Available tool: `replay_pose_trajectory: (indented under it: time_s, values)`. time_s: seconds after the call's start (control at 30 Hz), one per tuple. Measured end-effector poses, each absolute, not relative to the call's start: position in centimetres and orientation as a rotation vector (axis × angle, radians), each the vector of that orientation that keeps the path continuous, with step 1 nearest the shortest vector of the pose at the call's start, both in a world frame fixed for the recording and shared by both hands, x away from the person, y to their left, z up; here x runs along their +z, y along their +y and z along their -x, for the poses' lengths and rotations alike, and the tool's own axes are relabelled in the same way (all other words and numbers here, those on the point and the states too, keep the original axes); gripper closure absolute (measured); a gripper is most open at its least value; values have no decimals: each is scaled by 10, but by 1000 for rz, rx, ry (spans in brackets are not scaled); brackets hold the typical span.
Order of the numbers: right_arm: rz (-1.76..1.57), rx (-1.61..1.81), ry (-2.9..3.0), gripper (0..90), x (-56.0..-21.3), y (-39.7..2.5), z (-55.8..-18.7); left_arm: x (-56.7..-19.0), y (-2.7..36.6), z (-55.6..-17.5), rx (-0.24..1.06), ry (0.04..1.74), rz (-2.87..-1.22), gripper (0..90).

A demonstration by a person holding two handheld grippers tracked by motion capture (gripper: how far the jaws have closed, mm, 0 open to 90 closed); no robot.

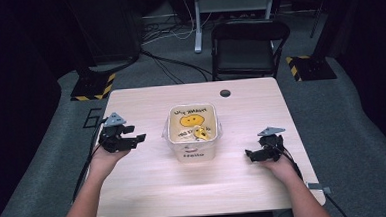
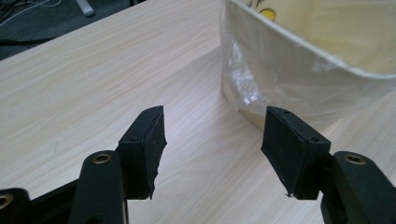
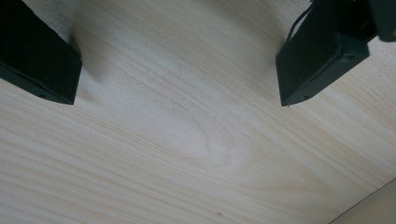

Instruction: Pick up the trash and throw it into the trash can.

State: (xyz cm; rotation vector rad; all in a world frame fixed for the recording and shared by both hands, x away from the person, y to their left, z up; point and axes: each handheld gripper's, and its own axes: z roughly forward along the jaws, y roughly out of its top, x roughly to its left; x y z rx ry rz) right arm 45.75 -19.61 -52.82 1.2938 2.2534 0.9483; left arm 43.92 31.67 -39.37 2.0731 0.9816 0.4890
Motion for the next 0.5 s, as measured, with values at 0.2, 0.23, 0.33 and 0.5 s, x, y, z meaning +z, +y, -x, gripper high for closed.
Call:
replay_pose_trajectory:
  time_s: [0.2, 0.23, 0.33, 0.5]
  values:
    - [-1294, 948, 2253, 0, -528, -196, -457, -414, 328, -439, 509, 1040, -2057, 379]
    - [-1294, 948, 2253, 0, -528, -196, -457, -414, 328, -439, 509, 1040, -2057, 379]
    - [-1294, 948, 2253, 0, -528, -196, -457, -426, 333, -439, 500, 1062, -2052, 377]
    - [-1298, 950, 2252, 0, -528, -196, -457, -440, 336, -438, 496, 1083, -2054, 375]
